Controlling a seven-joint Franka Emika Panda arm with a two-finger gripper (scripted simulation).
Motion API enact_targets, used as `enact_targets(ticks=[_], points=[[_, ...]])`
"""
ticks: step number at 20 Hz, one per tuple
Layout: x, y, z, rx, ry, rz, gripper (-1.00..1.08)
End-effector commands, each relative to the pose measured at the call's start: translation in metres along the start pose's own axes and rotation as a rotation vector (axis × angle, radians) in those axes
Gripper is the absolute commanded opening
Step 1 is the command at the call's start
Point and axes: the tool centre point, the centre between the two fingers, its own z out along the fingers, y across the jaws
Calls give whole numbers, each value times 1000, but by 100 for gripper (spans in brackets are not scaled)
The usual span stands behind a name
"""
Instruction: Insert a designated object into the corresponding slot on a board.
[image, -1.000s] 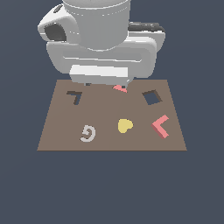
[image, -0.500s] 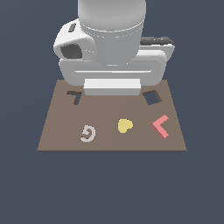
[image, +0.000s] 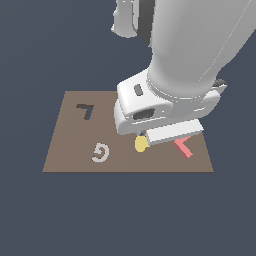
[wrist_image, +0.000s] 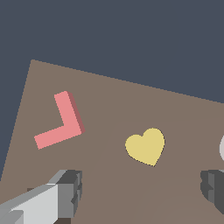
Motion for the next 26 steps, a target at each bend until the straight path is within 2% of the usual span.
enact_targets(ticks=[1, 7, 12, 16, 26], points=[[12, -22, 17, -1, -6, -83, 100], [30, -66, 48, -4, -18, -240, 100], [35, -89, 64, -7, -24, -320, 100], [37, -97, 69, -8, -26, -347, 100], [36, -97, 87, -8, -26, -349, 100]])
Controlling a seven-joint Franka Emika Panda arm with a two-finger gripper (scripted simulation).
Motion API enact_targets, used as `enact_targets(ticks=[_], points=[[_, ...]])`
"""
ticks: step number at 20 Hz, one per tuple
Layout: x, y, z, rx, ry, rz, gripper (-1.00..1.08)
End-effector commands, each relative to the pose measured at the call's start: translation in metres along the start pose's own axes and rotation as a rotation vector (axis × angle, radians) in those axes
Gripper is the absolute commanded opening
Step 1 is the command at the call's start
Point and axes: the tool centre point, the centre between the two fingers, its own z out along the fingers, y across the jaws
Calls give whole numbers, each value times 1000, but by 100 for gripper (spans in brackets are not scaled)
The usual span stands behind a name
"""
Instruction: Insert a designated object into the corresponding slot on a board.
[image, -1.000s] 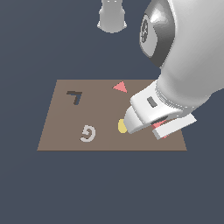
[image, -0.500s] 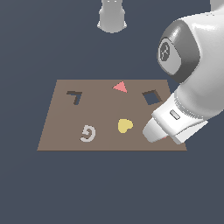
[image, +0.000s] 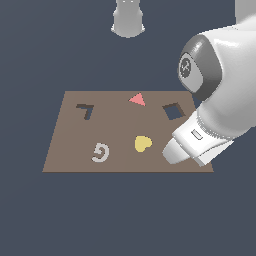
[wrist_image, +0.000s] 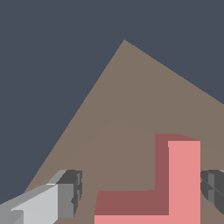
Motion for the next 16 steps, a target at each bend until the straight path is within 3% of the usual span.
enact_targets(ticks=[1, 2, 3, 16], points=[[0, 0, 5, 0, 0, -1, 100], [0, 0, 6, 0, 0, -1, 100], [0, 0, 6, 0, 0, -1, -100], [0, 0, 1, 0, 0, -2, -100]])
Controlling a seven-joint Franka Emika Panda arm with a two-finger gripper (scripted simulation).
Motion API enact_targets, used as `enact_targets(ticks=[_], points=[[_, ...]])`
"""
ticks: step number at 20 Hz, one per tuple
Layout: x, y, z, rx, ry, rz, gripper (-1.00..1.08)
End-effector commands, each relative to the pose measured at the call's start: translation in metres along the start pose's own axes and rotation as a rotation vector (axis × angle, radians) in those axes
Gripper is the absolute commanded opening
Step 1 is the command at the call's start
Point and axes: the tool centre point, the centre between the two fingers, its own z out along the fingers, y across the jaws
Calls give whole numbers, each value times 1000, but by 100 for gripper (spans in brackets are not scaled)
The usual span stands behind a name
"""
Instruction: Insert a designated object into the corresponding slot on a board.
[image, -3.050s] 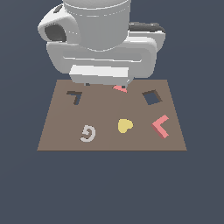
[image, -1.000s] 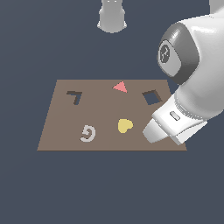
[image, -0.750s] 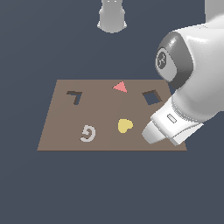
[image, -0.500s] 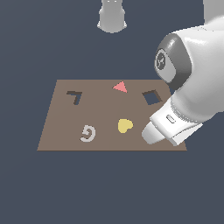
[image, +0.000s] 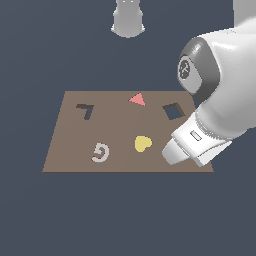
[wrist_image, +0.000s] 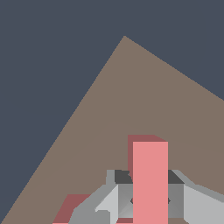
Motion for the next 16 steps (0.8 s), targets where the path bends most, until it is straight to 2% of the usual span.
enact_targets(ticks=[1, 9, 16], points=[[1, -1, -3, 0, 1, -1, -100], [2, 10, -1, 0, 0, 51, -100], [3, 41, -2, 0, 0, 206, -100]])
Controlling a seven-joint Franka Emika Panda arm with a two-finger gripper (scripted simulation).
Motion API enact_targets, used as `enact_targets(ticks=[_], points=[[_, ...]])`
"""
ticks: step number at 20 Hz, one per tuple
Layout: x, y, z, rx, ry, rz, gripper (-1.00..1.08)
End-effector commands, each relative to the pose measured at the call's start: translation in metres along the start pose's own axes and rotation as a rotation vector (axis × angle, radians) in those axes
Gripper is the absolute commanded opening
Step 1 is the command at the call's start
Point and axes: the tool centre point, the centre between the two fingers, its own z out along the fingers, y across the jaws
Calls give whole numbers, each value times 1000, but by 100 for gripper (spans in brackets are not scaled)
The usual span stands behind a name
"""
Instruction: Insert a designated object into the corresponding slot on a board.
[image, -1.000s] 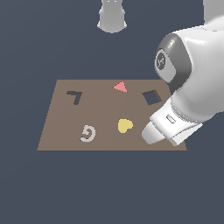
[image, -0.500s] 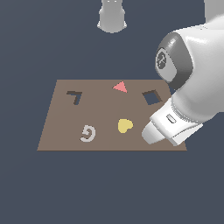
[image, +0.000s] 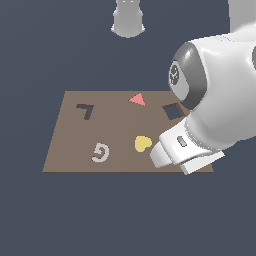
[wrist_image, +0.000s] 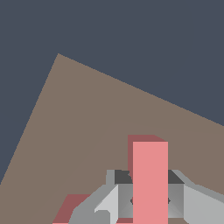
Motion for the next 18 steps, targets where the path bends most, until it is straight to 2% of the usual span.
enact_targets(ticks=[1, 9, 18], points=[[2, 14, -1, 0, 1, 70, -100], [0, 71, -2, 0, 1, 355, -100], [-21, 132, -3, 0, 1, 672, -100]])
